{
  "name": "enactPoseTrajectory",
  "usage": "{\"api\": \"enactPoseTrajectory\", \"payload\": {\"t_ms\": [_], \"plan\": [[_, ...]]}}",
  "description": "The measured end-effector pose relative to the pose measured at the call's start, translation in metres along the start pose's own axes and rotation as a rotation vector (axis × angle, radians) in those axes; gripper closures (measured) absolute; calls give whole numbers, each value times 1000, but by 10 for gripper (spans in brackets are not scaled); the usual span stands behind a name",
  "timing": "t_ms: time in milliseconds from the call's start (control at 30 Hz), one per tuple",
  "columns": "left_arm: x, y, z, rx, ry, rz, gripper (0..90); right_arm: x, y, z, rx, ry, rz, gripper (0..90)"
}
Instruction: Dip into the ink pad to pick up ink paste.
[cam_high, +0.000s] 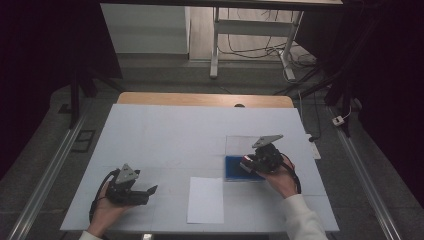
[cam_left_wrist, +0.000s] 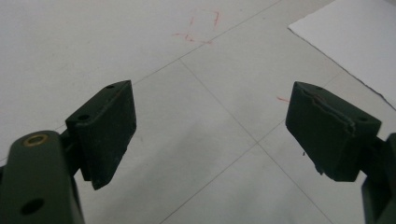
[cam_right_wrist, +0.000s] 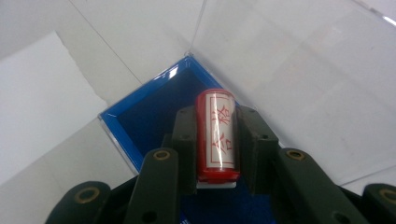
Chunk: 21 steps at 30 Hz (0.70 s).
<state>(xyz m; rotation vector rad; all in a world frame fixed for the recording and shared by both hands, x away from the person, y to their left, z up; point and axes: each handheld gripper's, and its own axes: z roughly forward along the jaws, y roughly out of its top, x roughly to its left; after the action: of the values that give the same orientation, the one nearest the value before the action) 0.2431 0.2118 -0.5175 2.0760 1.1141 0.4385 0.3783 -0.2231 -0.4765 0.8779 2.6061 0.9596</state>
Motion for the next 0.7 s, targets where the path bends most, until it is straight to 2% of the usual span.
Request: {"api": "enactPoseTrajectory", "payload": {"t_ms": [67,100,167,300,700], "plan": [[0,0,0,-2,-1,1,169,-2,-1,-2,-39,30,21,700],[1,0,0,-2,1,1,169,-2,0,-4,-46,28,20,700],[1,0,0,-2,0,0,169,2,3,-7,-52,13,2,699],[1,-1,-1,-4,2,-1,169,8,7,-14,-78,22,-19,698],[2,-1,-2,-8,7,-5,171,9,7,-17,-85,32,-30,698]]}}
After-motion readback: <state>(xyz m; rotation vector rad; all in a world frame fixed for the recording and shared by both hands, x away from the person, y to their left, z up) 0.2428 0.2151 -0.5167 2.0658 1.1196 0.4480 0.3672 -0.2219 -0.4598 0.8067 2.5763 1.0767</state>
